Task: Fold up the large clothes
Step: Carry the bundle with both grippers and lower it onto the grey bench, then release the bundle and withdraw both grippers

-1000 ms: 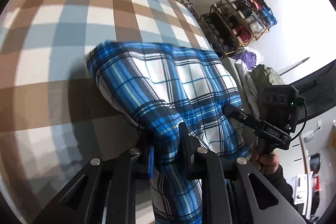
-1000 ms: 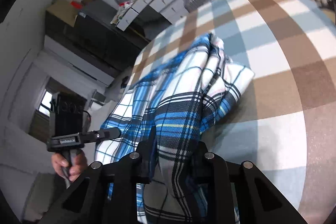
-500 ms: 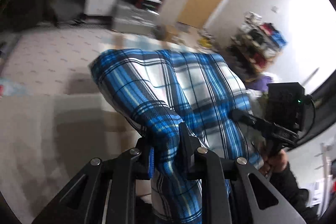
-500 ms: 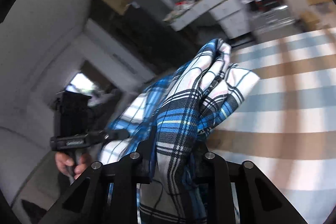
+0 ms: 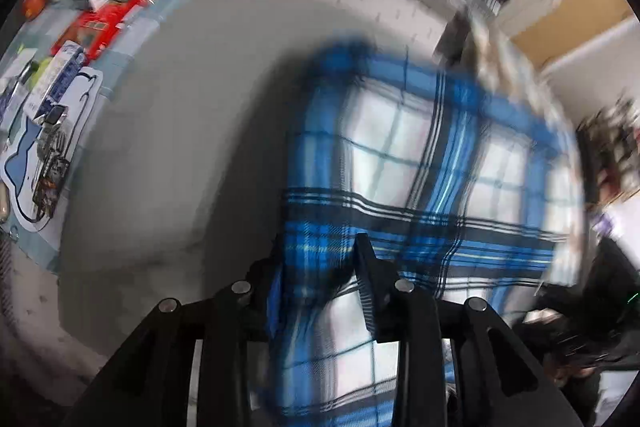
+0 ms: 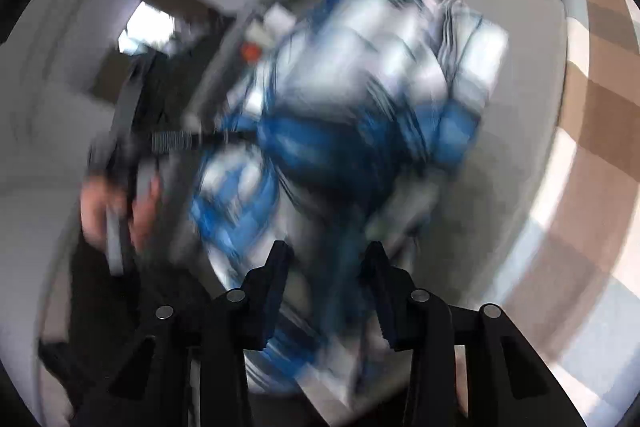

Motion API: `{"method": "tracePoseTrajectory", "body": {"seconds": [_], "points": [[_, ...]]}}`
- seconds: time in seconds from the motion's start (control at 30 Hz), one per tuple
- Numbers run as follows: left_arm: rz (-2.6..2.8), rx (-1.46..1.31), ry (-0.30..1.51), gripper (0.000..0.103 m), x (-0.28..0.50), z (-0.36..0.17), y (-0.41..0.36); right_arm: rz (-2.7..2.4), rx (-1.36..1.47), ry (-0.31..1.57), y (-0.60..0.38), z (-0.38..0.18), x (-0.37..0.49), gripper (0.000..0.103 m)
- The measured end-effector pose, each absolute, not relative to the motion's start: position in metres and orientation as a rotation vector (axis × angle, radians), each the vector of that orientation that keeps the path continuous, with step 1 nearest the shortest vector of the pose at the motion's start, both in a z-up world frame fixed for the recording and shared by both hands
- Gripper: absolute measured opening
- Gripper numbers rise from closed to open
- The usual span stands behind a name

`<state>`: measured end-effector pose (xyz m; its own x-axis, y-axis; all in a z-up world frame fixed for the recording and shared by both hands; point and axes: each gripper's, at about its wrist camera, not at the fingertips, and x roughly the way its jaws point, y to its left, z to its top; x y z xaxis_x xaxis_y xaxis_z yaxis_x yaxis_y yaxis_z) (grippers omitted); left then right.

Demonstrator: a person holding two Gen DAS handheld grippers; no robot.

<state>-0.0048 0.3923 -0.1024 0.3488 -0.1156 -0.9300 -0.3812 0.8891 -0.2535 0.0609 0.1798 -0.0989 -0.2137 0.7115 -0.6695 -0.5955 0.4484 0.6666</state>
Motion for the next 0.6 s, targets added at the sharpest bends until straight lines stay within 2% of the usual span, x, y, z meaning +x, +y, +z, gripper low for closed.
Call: {"method": "tracePoseTrajectory", "body": {"seconds": [0.1,0.17,0.2,0.23,0.3,0.37,0.43,0.47,0.5,0.6], "points": [[0.195,-0.332,1.12,0.029,-0.018,-0.066,0.379,1.213,-0.056,1.172,0.156,-0.068,0.052,0.04],[0.168,-0.294,1.071,0.043,-0.023,-0.059,0.365,1.188,-0.107,1.045,0.151,-0.039,0.059,0.04],[0.146,-0.284,1.061,0.057,-0.026,-0.062,0.36,1.195,-0.127,0.995,0.157,-0.026,0.063,0.041],[0.112,-0.271,1.056,0.062,-0.026,-0.07,0.349,1.197,-0.159,0.936,0.169,-0.011,0.068,0.041],[0.063,-0.231,1.087,0.062,-0.023,-0.094,0.336,1.179,-0.2,0.867,0.201,0.006,0.081,0.048],[0.062,-0.211,1.144,0.062,-0.018,-0.131,0.322,1.13,-0.29,0.83,0.234,0.002,0.086,0.049],[0.099,-0.178,1.14,0.062,-0.014,-0.156,0.317,1.035,-0.415,0.846,0.258,-0.021,0.091,0.047],[0.101,-0.176,1.104,0.062,-0.014,-0.162,0.315,0.994,-0.475,0.884,0.263,-0.036,0.091,0.039],[0.112,-0.175,1.076,0.063,-0.014,-0.165,0.314,0.961,-0.517,0.95,0.268,-0.057,0.1,0.037],[0.141,-0.152,1.06,0.063,-0.013,-0.168,0.31,1.011,-0.421,0.972,0.249,-0.072,0.11,0.037]]}}
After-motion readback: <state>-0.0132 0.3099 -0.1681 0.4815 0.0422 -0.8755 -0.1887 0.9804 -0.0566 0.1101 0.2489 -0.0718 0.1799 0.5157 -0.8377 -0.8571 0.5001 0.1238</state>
